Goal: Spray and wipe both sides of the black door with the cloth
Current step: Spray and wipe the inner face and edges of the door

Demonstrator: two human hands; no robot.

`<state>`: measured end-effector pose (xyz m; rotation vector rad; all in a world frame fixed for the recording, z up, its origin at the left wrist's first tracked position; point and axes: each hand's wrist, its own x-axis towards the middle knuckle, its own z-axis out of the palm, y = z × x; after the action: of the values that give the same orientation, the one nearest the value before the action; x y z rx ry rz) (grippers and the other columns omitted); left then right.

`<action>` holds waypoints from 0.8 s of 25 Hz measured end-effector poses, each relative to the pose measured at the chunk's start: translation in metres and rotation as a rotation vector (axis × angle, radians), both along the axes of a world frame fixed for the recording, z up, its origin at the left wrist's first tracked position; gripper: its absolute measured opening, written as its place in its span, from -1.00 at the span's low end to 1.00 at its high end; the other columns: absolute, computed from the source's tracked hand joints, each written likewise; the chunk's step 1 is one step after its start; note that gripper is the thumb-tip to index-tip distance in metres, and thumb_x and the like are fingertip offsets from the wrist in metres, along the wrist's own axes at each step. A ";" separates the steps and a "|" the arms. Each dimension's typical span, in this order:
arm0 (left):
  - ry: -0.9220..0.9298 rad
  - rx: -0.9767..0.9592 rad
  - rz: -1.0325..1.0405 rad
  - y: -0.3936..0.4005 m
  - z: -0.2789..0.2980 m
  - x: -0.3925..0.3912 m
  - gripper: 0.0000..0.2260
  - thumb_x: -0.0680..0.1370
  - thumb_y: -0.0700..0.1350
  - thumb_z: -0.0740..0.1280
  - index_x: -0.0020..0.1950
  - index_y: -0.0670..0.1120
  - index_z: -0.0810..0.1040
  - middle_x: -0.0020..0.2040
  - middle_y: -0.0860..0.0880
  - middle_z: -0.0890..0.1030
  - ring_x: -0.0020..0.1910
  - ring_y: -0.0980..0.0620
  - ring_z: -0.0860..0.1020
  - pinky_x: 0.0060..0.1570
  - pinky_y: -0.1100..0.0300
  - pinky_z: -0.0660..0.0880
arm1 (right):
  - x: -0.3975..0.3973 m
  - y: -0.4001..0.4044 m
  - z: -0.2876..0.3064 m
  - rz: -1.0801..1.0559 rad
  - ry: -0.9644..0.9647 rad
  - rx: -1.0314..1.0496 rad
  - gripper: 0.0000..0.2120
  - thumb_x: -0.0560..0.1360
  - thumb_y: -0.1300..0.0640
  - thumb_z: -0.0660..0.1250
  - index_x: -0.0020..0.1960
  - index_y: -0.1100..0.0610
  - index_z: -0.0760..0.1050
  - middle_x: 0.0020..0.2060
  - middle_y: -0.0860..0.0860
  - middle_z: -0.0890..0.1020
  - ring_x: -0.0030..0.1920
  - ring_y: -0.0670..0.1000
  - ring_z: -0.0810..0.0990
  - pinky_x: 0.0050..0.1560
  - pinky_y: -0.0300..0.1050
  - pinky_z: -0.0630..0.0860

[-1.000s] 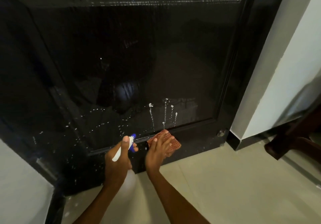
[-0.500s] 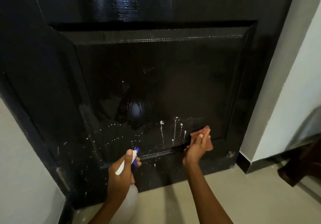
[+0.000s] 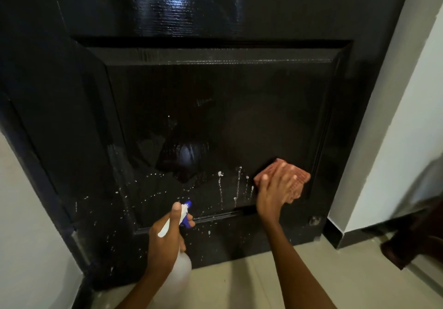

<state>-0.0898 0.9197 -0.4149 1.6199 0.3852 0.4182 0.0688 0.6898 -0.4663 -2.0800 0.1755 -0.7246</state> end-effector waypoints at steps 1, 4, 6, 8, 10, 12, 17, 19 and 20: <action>0.003 0.005 -0.012 -0.001 0.000 0.001 -0.47 0.60 0.18 0.12 -0.15 -0.22 0.65 -0.42 -0.14 0.60 -0.54 0.00 0.41 -0.51 0.20 0.40 | 0.002 0.000 0.000 -0.018 0.032 0.161 -0.39 0.65 -0.28 -0.14 0.52 -0.30 -0.47 0.57 -0.09 -0.44 0.60 0.09 -0.42 0.55 0.34 -0.36; -0.008 0.006 -0.032 -0.002 0.002 0.005 -0.38 0.53 0.29 0.09 -0.20 -0.25 0.61 -0.40 -0.14 0.61 -0.55 0.00 0.44 -0.53 0.19 0.40 | -0.011 0.015 -0.016 0.024 0.087 0.339 -0.36 0.62 -0.28 -0.11 0.53 -0.22 -0.42 0.57 -0.07 -0.45 0.58 0.10 -0.43 0.56 0.34 -0.30; -0.042 -0.031 -0.040 -0.002 0.004 0.009 -0.36 0.50 0.32 0.10 -0.24 -0.27 0.56 -0.43 -0.16 0.56 -0.55 -0.02 0.44 -0.54 0.19 0.39 | -0.024 0.038 -0.036 0.130 0.085 0.289 -0.36 0.61 -0.30 -0.11 0.54 -0.27 -0.41 0.52 -0.13 -0.52 0.56 0.06 -0.50 0.55 0.29 -0.38; -0.067 -0.056 -0.033 -0.001 0.006 0.010 -0.37 0.52 0.30 0.09 -0.22 -0.26 0.58 -0.40 -0.16 0.60 -0.54 -0.04 0.45 -0.51 0.16 0.41 | -0.035 0.058 -0.049 0.228 0.054 0.217 -0.37 0.62 -0.34 -0.10 0.52 -0.38 -0.43 0.52 -0.18 -0.53 0.53 0.01 -0.56 0.51 0.23 -0.46; -0.101 -0.064 -0.037 0.002 0.008 0.008 -0.37 0.57 0.25 0.06 -0.21 -0.26 0.61 -0.36 -0.18 0.64 -0.55 -0.07 0.44 -0.49 0.15 0.42 | -0.041 0.072 -0.050 0.275 0.035 0.147 -0.36 0.62 -0.33 -0.09 0.51 -0.41 -0.44 0.53 -0.19 -0.51 0.51 -0.03 -0.58 0.45 0.16 -0.50; -0.117 -0.036 -0.059 0.006 0.012 0.004 -0.36 0.57 0.26 0.05 -0.24 -0.28 0.58 -0.41 -0.17 0.61 -0.54 -0.08 0.44 -0.47 0.14 0.43 | -0.049 0.085 -0.047 0.326 0.039 0.009 -0.37 0.64 -0.30 -0.08 0.55 -0.37 -0.42 0.54 -0.16 -0.50 0.51 0.01 -0.58 0.41 0.11 -0.51; -0.129 0.027 -0.006 0.017 0.016 -0.001 -0.32 0.51 0.31 0.03 -0.30 -0.28 0.55 -0.54 -0.14 0.48 -0.54 -0.10 0.44 -0.40 0.12 0.47 | -0.057 0.118 -0.061 0.441 -0.205 -0.812 -0.34 0.68 -0.17 0.04 0.67 -0.13 -0.20 0.65 0.03 -0.26 0.61 0.24 -0.33 0.54 0.27 -0.33; -0.095 0.046 -0.008 0.024 0.014 -0.003 -0.31 0.50 0.34 0.03 -0.29 -0.26 0.57 -0.48 -0.19 0.54 -0.50 -0.11 0.47 -0.29 0.04 0.50 | -0.047 0.113 -0.055 0.420 -0.288 -1.000 -0.25 0.59 -0.15 0.20 0.68 -0.09 -0.05 0.67 0.04 -0.09 0.64 0.23 -0.14 0.55 0.29 -0.15; -0.089 0.041 -0.022 0.027 0.014 -0.005 -0.31 0.51 0.34 0.03 -0.28 -0.26 0.57 -0.44 -0.22 0.57 -0.51 -0.10 0.47 -0.31 0.02 0.50 | -0.042 0.105 -0.048 0.401 -0.303 -1.035 -0.24 0.57 -0.15 0.22 0.67 -0.10 -0.02 0.67 0.02 -0.06 0.64 0.20 -0.10 0.55 0.29 -0.12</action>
<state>-0.0947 0.9465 -0.4011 1.6381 0.2936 0.4823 0.0270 0.7949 -0.5146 -2.7633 -0.9473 -0.9733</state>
